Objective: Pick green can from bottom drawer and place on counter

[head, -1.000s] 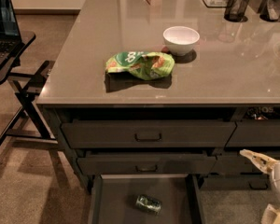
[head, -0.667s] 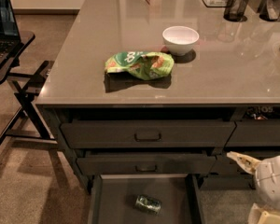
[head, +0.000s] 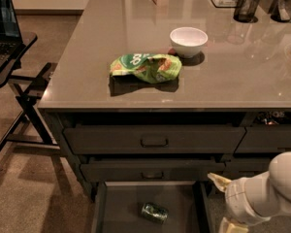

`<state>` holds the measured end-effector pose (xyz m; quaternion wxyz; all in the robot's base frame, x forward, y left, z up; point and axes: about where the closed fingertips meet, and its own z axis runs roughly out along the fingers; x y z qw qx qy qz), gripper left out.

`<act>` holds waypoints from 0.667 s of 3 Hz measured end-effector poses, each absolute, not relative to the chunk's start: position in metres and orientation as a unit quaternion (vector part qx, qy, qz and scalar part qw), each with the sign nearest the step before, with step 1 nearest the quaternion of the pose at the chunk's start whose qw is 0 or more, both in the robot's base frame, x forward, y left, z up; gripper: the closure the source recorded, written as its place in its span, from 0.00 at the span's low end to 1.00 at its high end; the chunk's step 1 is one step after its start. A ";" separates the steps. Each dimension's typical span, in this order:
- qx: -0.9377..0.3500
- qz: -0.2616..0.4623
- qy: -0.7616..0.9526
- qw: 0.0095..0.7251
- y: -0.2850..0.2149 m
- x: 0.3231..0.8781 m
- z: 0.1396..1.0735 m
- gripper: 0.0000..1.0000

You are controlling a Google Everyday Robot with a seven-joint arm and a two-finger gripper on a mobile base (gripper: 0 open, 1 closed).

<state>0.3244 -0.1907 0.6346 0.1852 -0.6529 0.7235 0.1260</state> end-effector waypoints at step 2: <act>-0.647 0.107 0.727 0.202 -0.193 0.338 0.634 0.00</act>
Offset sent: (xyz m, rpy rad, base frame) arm 0.0137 -0.0022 -0.0016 -0.0038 -0.0472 -0.0263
